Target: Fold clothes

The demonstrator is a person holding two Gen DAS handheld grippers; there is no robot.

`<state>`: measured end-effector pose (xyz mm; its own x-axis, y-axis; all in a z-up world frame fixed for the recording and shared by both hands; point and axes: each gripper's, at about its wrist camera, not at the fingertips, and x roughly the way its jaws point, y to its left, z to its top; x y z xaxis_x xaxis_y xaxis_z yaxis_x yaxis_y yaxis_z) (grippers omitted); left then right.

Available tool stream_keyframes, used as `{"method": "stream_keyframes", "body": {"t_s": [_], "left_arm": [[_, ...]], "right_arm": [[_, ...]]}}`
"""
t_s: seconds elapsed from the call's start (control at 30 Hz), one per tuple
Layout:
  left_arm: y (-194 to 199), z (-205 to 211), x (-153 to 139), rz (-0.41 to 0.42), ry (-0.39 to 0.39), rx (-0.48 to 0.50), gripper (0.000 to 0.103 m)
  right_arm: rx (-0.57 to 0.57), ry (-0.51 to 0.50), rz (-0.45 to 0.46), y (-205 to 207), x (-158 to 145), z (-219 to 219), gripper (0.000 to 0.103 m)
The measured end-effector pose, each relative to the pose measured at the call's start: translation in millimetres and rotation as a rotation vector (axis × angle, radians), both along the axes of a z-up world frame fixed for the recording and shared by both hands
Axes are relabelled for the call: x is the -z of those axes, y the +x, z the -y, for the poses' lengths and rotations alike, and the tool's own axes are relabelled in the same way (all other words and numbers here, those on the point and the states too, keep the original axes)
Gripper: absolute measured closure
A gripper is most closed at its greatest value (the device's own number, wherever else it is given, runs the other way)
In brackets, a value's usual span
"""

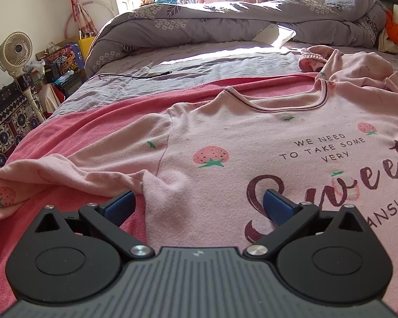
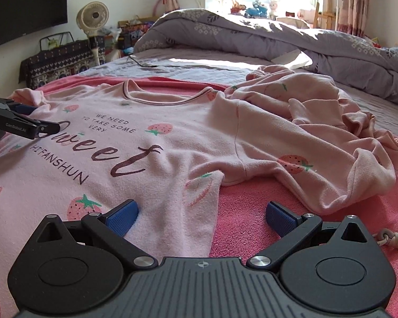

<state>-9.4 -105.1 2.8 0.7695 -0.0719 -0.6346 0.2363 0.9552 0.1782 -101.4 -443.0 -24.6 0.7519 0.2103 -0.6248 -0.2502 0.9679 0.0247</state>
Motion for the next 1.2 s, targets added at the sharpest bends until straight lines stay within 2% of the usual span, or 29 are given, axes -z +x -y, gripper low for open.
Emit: {"method": "stream_keyframes", "body": {"t_s": [0.1,0.23,0.33,0.47,0.57,0.73,0.87,0.97,1.1,1.2], "left_arm": [[-12,-9,-2,0.028,0.081,-0.008,0.0],[-41,-35,0,0.139,0.247,-0.001,0.0],[-50,-59,-3,0.167,0.331,-0.094,0.0],[-55,-91,-14,0.146,0.301,-0.195,0.0],[-68,-95,-29,0.154,0.207,-0.179,0.0],[-93,-58,-53,0.188,0.064,-0.035,0.0],[-105,-15,-55,0.16,-0.009,0.109,0.0],[-112,15,-41,0.135,0.029,0.187,0.0],[-127,33,-6,0.113,0.16,0.202,0.0],[-151,13,-1,0.14,0.099,0.181,0.0]], "right_arm": [[0.0,0.0,0.001,0,0,0,0.0],[0.0,0.001,0.002,0,0,0,0.0],[0.0,0.002,0.002,1,0,0,0.0],[0.0,0.0,0.004,0,0,1,0.0],[0.0,-0.005,0.006,0,0,1,0.0],[-0.001,-0.005,0.007,0,0,1,0.0],[-0.001,-0.005,0.008,0,0,1,0.0],[0.0,-0.004,0.008,-1,0,1,0.0],[0.0,-0.003,0.009,-1,0,1,0.0],[0.0,-0.002,0.009,0,0,1,0.0]]}}
